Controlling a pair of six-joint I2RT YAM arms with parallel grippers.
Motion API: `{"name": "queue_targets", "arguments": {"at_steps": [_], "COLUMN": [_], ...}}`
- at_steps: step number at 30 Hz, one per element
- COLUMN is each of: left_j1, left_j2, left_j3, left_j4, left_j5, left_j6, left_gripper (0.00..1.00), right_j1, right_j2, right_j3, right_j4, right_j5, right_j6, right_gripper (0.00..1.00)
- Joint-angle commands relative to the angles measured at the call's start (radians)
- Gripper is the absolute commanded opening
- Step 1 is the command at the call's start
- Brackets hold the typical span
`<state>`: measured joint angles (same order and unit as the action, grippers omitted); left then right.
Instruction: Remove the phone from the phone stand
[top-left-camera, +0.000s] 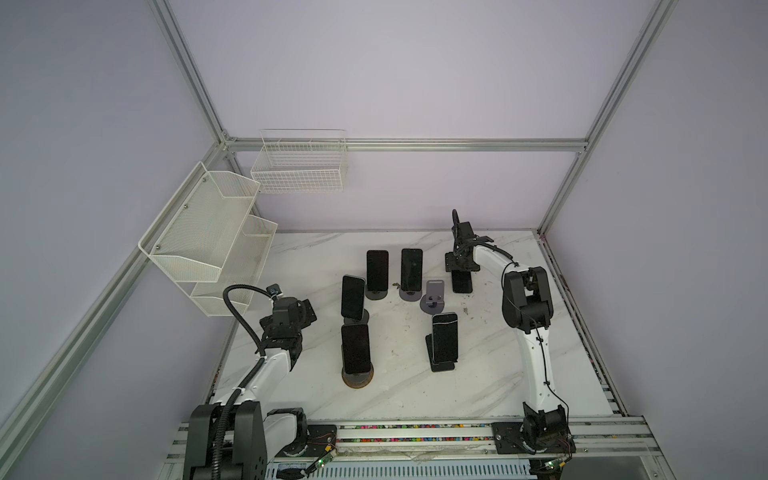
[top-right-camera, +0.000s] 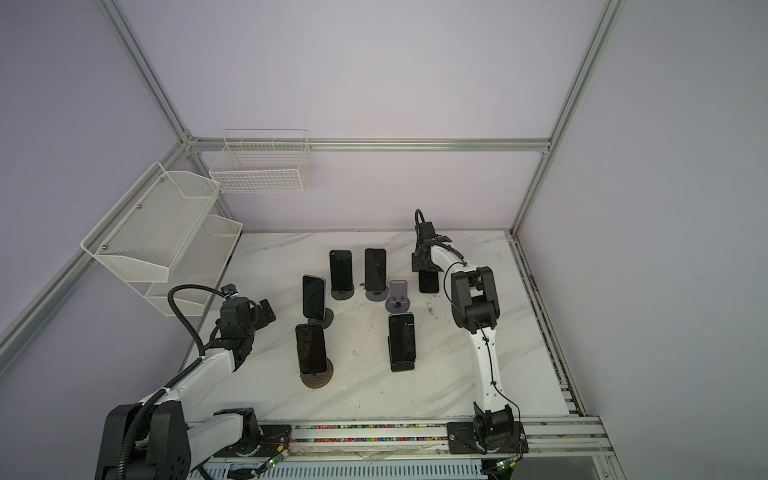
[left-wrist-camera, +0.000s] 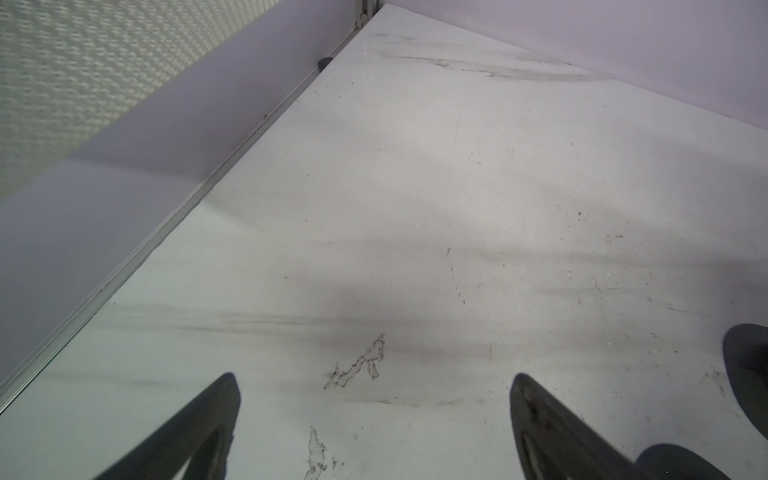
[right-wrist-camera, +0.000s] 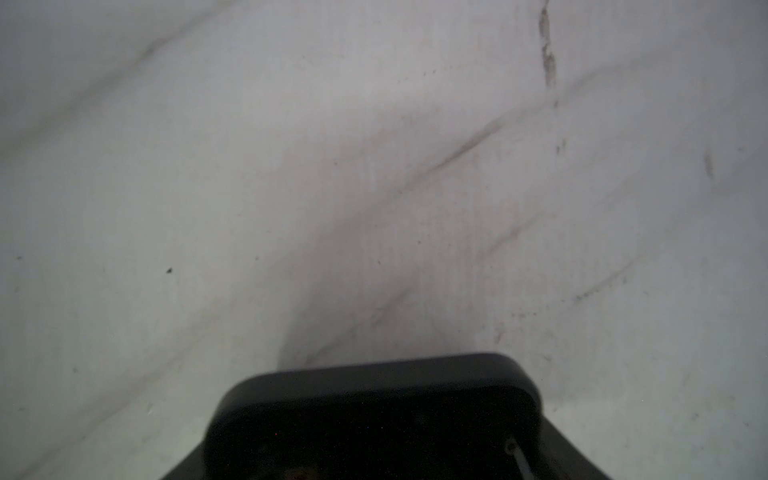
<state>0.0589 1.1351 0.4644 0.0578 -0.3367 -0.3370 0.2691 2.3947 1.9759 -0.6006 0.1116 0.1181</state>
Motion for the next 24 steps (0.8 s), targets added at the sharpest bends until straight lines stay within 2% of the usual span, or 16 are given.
{"name": "queue_targets", "arguments": {"at_steps": [1,9,14,20,24], "left_j1": [0.009,0.009,0.008,0.008,0.007], "left_j2": [-0.015,-0.003,-0.006,-0.043,-0.096], "left_j3": [-0.012,0.022,0.103,0.16,0.197], "left_j4": [0.016,-0.029,-0.18,-0.312,-0.411], "left_j5": [-0.001,-0.013,-0.073,-0.06,-0.032], "left_j6": [0.007,0.003,-0.062,-0.125,-0.162], "left_gripper": [0.99,1.0,1.0,1.0,0.99], "right_j1": [0.004,0.003,0.003,0.003,0.004], "right_j2": [0.055,0.009,-0.001,-0.016,-0.022], "right_j3": [-0.058,-0.129,-0.15,-0.183,-0.2], "right_j4": [-0.08,-0.007,0.021,0.054,0.056], "right_j5": [0.007,-0.001,-0.013,-0.029,0.014], "right_j6": [-0.013,-0.015,-0.011,-0.001,-0.001], "right_gripper": [0.78,0.78,0.78,0.8,0.8]}}
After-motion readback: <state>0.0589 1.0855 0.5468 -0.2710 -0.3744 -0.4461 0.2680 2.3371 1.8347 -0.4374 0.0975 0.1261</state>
